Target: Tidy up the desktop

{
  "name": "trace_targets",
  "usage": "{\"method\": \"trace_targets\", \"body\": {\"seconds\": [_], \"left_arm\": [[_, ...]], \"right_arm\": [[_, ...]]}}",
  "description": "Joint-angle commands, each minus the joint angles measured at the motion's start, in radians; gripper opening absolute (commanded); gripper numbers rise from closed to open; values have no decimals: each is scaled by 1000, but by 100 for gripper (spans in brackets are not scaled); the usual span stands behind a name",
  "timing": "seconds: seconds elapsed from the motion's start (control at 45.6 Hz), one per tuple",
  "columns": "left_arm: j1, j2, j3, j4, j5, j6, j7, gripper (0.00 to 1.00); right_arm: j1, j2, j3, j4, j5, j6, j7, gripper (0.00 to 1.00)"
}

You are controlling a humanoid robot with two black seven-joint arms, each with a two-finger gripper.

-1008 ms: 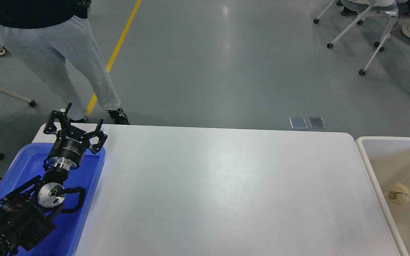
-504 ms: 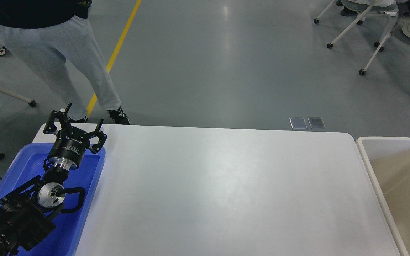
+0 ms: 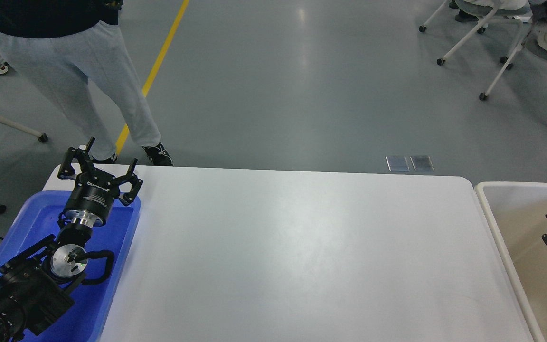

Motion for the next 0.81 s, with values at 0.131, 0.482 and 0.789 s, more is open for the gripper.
{"method": "trace_targets", "body": {"seconds": [0.131,0.482,0.789], "left_arm": [[0,0,0,0,0,0,0,100],[0,0,0,0,0,0,0,100],[0,0,0,0,0,0,0,100]], "right_arm": [[-150,112,356,359,-340,-103,27,100],[-154,222,412,405,-375,-120,31,100],[-157,262,425,419,-367,-133,31,100]]}}
